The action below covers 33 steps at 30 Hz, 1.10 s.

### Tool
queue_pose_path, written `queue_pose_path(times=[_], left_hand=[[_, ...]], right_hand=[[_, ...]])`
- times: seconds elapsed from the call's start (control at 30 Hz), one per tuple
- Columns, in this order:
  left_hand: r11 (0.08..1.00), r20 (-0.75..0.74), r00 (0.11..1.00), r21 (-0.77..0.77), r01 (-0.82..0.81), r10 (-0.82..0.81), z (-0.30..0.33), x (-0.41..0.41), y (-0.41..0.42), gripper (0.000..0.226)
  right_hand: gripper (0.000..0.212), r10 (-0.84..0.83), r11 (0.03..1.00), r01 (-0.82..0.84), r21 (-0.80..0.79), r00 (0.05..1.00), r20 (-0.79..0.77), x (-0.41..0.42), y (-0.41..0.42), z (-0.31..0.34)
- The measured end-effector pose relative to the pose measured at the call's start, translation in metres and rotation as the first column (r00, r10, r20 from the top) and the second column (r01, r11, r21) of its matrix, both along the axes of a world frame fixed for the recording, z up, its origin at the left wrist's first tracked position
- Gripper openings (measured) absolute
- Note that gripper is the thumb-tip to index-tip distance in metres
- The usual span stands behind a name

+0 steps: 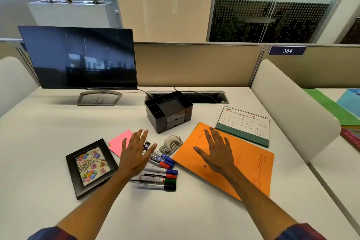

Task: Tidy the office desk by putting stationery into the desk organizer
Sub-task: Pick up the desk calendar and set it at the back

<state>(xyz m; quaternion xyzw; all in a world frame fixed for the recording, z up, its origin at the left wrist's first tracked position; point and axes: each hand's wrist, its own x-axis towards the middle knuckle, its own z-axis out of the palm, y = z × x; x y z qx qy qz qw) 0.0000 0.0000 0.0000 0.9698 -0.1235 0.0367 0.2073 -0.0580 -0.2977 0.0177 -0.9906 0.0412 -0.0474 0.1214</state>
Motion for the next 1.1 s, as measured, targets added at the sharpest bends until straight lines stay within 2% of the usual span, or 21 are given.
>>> queue_pose_path(times=[0.13,0.27,0.47,0.67,0.87,1.1], left_hand=[[1.000,-0.015,1.000,0.011,-0.010,0.010,-0.010,-0.014,-0.003,0.108],[1.000,-0.027,1.000,-0.015,-0.014,0.013,-0.026,-0.021,-0.002,0.101],[1.000,-0.076,0.997,-0.012,-0.018,0.017,-0.042,-0.036,-0.001,0.095],[1.000,-0.080,0.997,0.011,0.003,-0.002,-0.053,-0.047,0.006,0.097],[0.999,-0.084,0.996,0.031,0.008,-0.005,-0.060,-0.055,0.010,0.100],[0.999,-0.110,0.994,0.042,-0.003,0.008,-0.068,-0.058,0.008,0.094]], right_hand=[[0.096,0.000,1.000,-0.001,-0.018,1.000,-0.018,-0.006,0.004,-0.010],[0.092,0.002,1.000,-0.002,0.015,0.999,-0.042,-0.012,0.008,-0.021],[0.101,0.011,0.999,-0.007,0.035,0.993,-0.115,-0.022,0.015,-0.035],[0.097,0.020,0.999,-0.014,0.037,0.987,-0.162,-0.033,0.022,-0.049],[0.110,0.024,0.998,-0.012,0.065,0.984,-0.179,-0.040,0.025,-0.059],[0.102,0.027,0.999,-0.018,0.045,0.979,-0.204,-0.044,0.025,-0.065]])
